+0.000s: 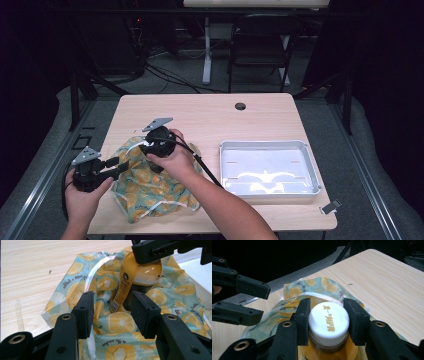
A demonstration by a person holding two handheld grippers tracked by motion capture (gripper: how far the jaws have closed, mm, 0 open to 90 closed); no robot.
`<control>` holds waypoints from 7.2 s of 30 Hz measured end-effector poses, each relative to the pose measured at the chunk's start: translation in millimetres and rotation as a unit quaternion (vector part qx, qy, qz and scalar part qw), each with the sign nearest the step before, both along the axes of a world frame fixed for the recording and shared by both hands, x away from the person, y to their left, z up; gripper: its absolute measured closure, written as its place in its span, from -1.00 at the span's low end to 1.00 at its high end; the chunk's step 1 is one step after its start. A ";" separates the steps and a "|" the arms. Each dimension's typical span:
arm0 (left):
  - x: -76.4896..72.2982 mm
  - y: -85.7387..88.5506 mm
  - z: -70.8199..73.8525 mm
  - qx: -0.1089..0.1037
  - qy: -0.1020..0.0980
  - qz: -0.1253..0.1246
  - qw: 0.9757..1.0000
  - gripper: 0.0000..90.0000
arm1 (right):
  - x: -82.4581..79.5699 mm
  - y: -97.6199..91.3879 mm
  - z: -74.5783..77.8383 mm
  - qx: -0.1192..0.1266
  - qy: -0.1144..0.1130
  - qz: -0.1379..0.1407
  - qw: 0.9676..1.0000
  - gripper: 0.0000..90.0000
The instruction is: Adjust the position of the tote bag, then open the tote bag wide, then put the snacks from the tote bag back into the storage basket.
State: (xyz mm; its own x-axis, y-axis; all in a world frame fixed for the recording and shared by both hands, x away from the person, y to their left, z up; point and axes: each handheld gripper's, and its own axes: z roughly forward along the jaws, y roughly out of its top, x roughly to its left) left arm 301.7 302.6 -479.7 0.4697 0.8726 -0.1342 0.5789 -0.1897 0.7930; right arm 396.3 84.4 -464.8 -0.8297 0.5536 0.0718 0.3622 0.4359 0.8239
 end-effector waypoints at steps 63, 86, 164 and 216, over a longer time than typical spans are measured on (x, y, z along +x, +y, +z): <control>0.7 -5.5 -2.7 -0.002 0.000 -0.008 1.000 0.21 | -20.1 0.0 80.7 -0.010 -0.029 0.037 0.999 0.35; 2.7 -6.9 -8.0 0.004 0.007 -0.010 1.000 0.22 | -8.3 -1.2 18.4 -0.033 -0.006 0.023 0.999 0.36; 2.2 1.8 -7.2 0.001 0.003 0.007 1.000 0.22 | -34.3 -147.4 117.8 -0.029 -0.048 -0.005 0.998 0.31; 4.2 3.9 -12.5 0.000 0.010 0.014 1.000 0.22 | 12.9 -238.2 29.6 -0.054 0.002 -0.135 0.989 0.31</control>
